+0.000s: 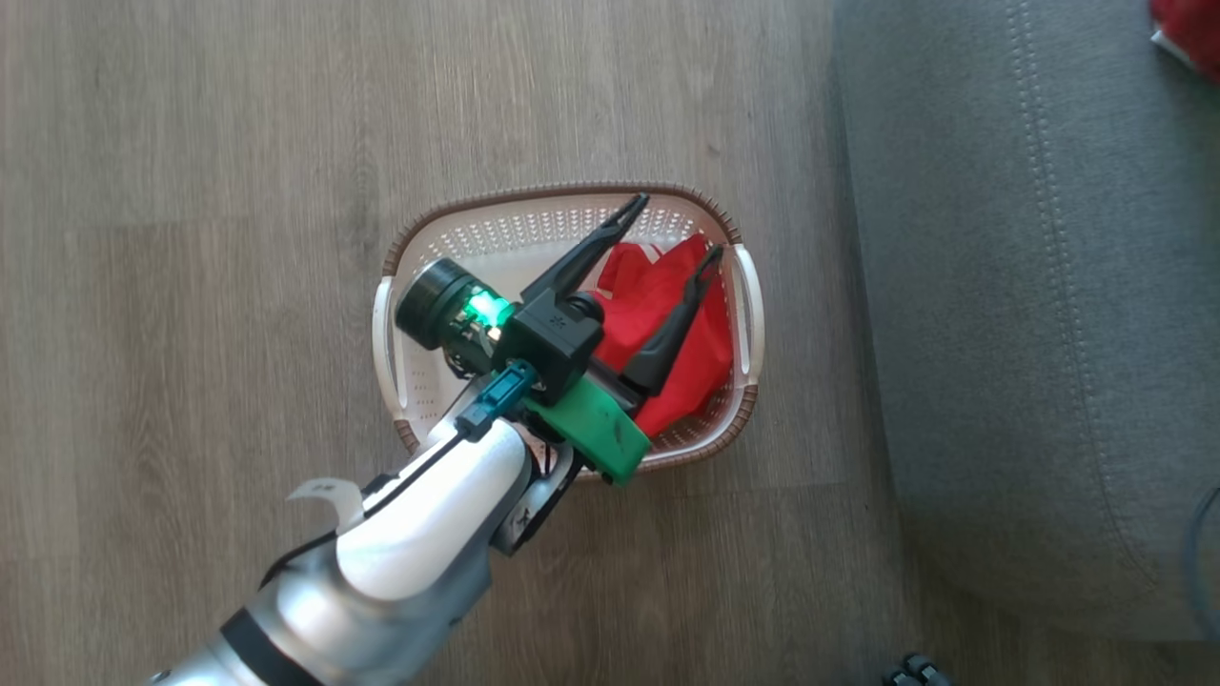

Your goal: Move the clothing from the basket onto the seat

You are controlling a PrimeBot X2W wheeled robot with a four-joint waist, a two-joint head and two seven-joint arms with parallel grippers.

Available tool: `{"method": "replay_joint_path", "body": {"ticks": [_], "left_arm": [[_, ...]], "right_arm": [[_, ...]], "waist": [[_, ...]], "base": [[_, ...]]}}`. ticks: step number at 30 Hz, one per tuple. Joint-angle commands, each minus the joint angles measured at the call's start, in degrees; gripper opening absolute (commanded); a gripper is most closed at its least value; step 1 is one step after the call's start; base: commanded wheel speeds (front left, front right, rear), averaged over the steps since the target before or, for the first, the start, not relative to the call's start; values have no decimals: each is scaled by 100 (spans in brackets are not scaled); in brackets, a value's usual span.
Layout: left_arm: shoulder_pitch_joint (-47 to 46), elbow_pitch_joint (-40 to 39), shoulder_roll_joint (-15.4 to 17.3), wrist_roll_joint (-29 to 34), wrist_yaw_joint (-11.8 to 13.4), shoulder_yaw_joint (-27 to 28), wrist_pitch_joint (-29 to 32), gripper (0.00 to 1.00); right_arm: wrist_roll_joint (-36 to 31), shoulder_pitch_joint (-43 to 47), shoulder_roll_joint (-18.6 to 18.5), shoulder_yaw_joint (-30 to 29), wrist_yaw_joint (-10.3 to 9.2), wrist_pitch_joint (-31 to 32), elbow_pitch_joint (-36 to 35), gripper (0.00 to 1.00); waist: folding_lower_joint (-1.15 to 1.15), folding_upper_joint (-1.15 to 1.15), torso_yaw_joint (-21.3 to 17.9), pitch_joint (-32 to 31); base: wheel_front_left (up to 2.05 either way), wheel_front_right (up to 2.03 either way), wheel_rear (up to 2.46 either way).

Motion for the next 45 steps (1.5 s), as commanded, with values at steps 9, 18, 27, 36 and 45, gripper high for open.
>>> {"method": "replay_joint_path", "body": {"ticks": [9, 18, 27, 36, 45], "left_arm": [[-31, -260, 187, 6, 72, 118, 42, 100], [125, -160, 270, -161, 126, 207, -48, 100], [461, 94, 321, -488, 233, 439, -295, 100], [882, 350, 284, -862, 382, 747, -503, 100], [1404, 396, 531, -1143, 628, 1224, -630, 100]], "right_arm": [[-672, 377, 288, -564, -3, -106, -34, 3], [-397, 741, 610, -173, -3, -109, -455, 100], [445, 1521, 610, 817, -3, -110, -851, 100], [1160, 1761, 594, 1751, -3, -110, -1025, 100], [1802, 1887, 874, 2450, -3, -110, -1058, 100]], "waist": [[-1, 0, -151, -8], [-1, 0, -384, -288], [-1, 0, -495, -1040], [-1, 0, -304, -1901], [-1, 0, -62, -2498]], "base": [[0, 0, 0], [0, 0, 0], [0, 0, 0], [0, 0, 0], [0, 0, 0]]}}
